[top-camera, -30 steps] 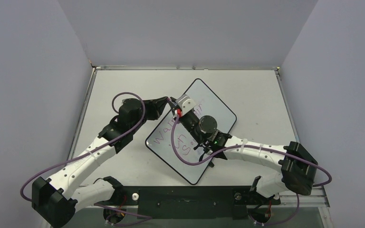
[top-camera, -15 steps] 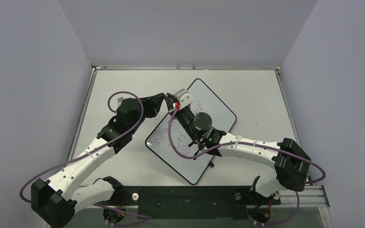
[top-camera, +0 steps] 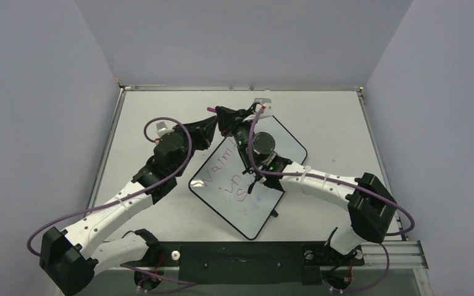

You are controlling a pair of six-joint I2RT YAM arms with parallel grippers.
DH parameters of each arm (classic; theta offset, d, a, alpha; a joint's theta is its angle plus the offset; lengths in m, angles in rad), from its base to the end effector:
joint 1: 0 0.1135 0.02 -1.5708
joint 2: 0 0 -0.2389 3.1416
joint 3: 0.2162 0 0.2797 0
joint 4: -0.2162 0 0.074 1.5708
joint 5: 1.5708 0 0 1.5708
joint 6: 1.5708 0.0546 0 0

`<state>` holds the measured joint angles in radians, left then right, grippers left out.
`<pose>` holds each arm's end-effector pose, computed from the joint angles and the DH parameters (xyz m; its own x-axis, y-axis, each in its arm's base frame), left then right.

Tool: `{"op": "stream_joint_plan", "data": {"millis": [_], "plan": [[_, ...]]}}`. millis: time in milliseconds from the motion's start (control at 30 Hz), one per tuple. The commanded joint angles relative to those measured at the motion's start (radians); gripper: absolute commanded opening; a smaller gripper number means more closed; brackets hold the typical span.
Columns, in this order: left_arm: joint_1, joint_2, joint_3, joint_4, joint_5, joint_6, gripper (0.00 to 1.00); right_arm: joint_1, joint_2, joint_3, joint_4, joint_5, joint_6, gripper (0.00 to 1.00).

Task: Write a sentence on the whiteboard
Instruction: Insert the whiteboard marker without the cap into the pen cap, then put down the whiteboard marker at the center of the board.

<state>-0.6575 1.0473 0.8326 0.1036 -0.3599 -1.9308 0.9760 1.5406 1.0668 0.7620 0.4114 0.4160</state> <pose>0.2528 -0.1709 0.3070 -0.2451 -0.9174 0.3136 -0.1860 -0.2729 -0.9439 0.2434 0.3209 0.3163 -0.0743 0.5512 -0.8311 -0.5622 0.6651 0.4914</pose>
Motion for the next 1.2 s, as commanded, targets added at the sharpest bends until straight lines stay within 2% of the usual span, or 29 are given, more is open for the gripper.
{"op": "stream_joint_plan", "data": {"millis": [0, 133, 467, 600, 667, 733, 767, 833, 967, 1167], "plan": [[-0.093, -0.019, 0.005, 0.265, 0.161, 0.044, 0.0, -0.061, 0.062, 0.028, -0.051, -0.116, 0.316, 0.0], [-0.1, -0.026, 0.005, 0.249, 0.138, 0.06, 0.0, -0.091, 0.07, 0.03, -0.008, -0.181, 0.405, 0.0], [-0.1, -0.072, -0.012, 0.209, 0.072, 0.087, 0.0, -0.114, 0.022, -0.002, 0.023, -0.187, 0.377, 0.0], [-0.099, -0.086, -0.012, 0.19, 0.034, 0.157, 0.0, -0.141, -0.014, 0.004, 0.008, -0.193, 0.353, 0.0], [-0.098, -0.098, -0.016, 0.191, 0.0, 0.207, 0.08, -0.162, -0.035, 0.011, -0.009, -0.196, 0.337, 0.0], [-0.098, -0.113, -0.023, 0.193, -0.032, 0.246, 0.23, -0.182, -0.059, 0.014, -0.025, -0.201, 0.326, 0.0], [-0.097, -0.122, -0.032, 0.209, -0.051, 0.263, 0.33, -0.198, -0.068, 0.012, -0.034, -0.205, 0.322, 0.0], [-0.096, -0.134, -0.042, 0.219, -0.073, 0.302, 0.39, -0.22, -0.096, 0.006, -0.051, -0.207, 0.314, 0.0], [-0.086, -0.154, -0.043, 0.192, -0.098, 0.371, 0.41, -0.27, -0.168, -0.021, -0.12, -0.192, 0.305, 0.0], [-0.043, -0.189, -0.004, 0.064, -0.132, 0.567, 0.44, -0.303, -0.334, 0.005, -0.536, -0.002, 0.165, 0.0]]}}
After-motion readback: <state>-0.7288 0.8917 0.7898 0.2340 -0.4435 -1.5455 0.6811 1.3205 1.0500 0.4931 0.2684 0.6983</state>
